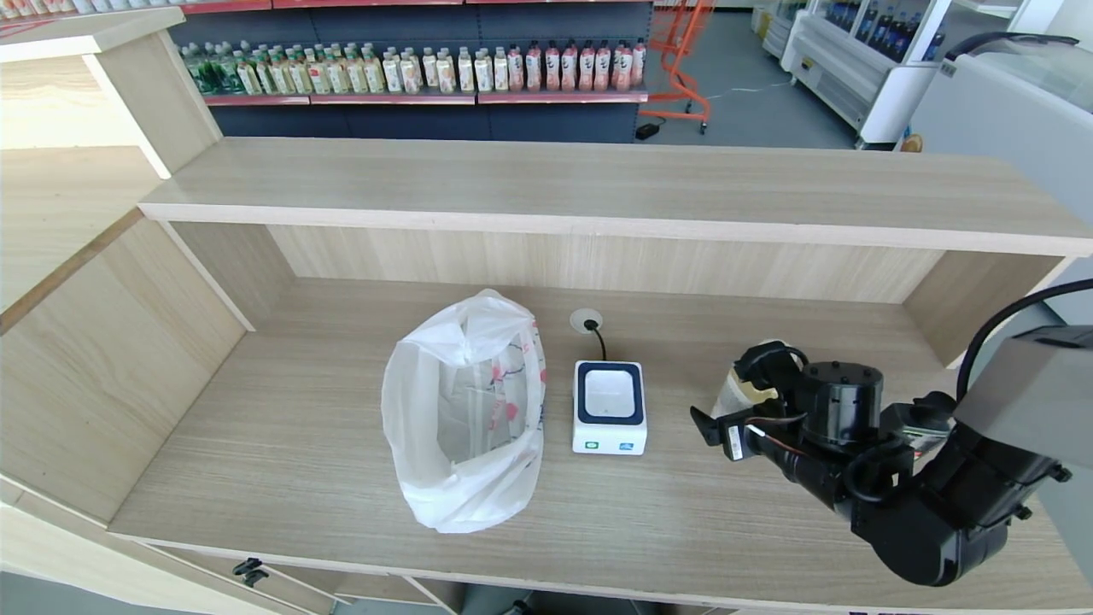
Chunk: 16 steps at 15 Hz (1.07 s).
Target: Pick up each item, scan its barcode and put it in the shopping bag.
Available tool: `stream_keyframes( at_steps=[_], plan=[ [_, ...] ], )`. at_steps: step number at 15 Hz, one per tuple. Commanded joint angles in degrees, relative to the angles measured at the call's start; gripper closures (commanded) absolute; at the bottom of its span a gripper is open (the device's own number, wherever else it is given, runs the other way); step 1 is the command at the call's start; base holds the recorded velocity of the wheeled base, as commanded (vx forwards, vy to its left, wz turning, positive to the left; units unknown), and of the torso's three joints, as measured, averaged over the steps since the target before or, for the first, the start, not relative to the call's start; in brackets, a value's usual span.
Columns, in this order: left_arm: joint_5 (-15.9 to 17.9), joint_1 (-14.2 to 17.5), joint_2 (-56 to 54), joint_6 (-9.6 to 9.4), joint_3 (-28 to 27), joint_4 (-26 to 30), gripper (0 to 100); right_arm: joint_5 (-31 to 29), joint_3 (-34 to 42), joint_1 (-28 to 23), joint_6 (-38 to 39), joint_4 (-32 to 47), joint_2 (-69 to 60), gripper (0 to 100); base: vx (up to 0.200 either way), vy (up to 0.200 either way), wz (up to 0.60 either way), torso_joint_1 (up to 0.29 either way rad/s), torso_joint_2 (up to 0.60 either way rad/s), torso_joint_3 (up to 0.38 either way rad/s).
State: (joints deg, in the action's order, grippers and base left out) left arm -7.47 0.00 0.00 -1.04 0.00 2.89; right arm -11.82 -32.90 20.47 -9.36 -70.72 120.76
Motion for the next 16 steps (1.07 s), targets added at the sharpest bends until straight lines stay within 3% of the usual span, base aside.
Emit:
stream_keyframes(
  at_steps=[1, 2, 13, 15, 16],
  plan=[
    [0.0, 0.0, 0.1, -0.02, 0.0, 0.0, 0, 0.2, -0.2, 0.0, 0.0, -1.4, 0.5, 0, 0.000, 0.000, 0.00, 0.000, 0.00, 0.000],
    [-0.1, 0.0, 0.1, -0.02, 0.0, 0.0, 0, 0.2, -0.2, 0.1, 0.0, -1.4, 0.5, 100, 0.000, 0.000, 0.00, 0.000, 0.00, 0.000],
    [0.0, 0.0, 0.0, -0.02, 0.0, 0.0, 0, 0.3, -1.3, -0.4, -3.6, -6.0, 3.0, 100, 0.000, 0.000, 0.00, 0.000, 0.00, 0.000],
    [-0.1, 0.0, 0.1, -0.02, 0.0, 0.0, 0, 2.8, -1.0, -0.5, -0.8, -5.4, -1.0, 100, 0.000, 0.000, 0.00, 0.000, 0.00, 0.000],
    [0.0, 0.0, 0.1, -0.02, 0.0, 0.0, 0, 6.8, -0.6, -1.7, 1.6, -1.8, -6.2, 100, 0.000, 0.000, 0.00, 0.000, 0.00, 0.000]
  ],
)
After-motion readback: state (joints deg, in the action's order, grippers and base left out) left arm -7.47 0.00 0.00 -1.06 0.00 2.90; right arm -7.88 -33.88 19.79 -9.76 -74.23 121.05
